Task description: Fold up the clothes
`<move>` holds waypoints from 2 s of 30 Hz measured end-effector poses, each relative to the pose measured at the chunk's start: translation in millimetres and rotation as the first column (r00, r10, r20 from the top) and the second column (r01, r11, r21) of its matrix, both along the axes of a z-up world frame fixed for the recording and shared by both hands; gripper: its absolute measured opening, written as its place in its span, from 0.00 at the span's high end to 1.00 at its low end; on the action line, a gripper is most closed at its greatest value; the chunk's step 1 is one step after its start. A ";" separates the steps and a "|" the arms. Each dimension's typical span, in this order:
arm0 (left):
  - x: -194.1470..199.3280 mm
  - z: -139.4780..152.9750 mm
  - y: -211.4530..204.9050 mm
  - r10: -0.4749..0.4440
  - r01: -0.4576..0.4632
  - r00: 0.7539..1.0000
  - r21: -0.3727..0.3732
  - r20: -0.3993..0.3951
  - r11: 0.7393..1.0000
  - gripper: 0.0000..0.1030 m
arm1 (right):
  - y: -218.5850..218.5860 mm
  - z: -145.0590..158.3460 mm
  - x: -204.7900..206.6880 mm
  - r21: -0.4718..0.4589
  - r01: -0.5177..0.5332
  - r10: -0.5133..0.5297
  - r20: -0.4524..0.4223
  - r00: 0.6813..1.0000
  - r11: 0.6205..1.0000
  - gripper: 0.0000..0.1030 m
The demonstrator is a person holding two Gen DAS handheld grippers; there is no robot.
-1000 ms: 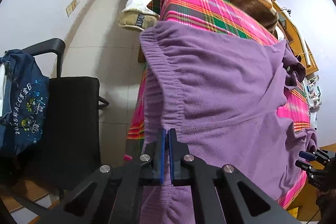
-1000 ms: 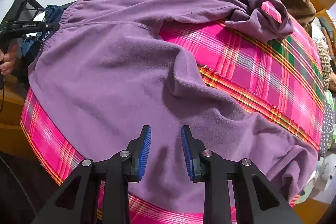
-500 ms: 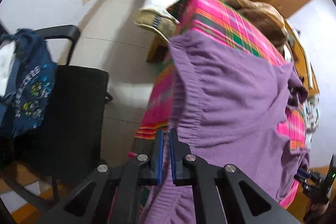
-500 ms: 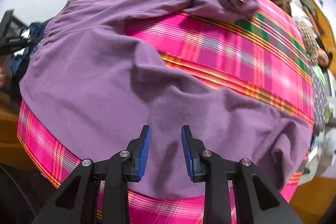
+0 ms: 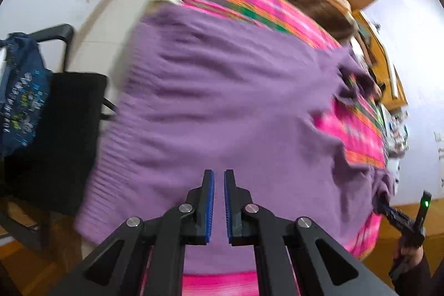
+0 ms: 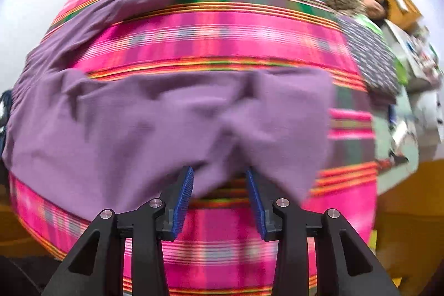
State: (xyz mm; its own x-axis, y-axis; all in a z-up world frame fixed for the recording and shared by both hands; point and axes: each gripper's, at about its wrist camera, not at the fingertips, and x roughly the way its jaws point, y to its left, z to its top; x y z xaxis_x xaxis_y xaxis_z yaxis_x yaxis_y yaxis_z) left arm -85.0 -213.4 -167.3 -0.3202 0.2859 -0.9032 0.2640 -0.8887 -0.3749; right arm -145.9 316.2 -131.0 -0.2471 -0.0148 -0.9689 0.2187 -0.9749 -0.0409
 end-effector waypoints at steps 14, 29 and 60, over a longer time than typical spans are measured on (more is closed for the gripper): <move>9.5 -6.1 138.9 -0.090 0.089 0.992 0.010 0.089 0.996 0.94 | 104.9 -7.5 -10.6 -0.032 0.097 -0.098 -0.062 0.993 0.995 0.60; 16.4 -8.3 177.8 -0.039 0.041 0.990 -0.006 0.138 0.999 0.94 | 160.5 -23.4 -52.8 -0.116 0.085 -0.087 -0.012 0.996 0.990 0.55; 14.6 -14.3 128.5 -0.144 0.137 0.982 0.062 0.119 0.989 0.94 | -33.3 16.2 55.9 -0.364 -0.290 0.324 0.034 0.945 0.885 0.68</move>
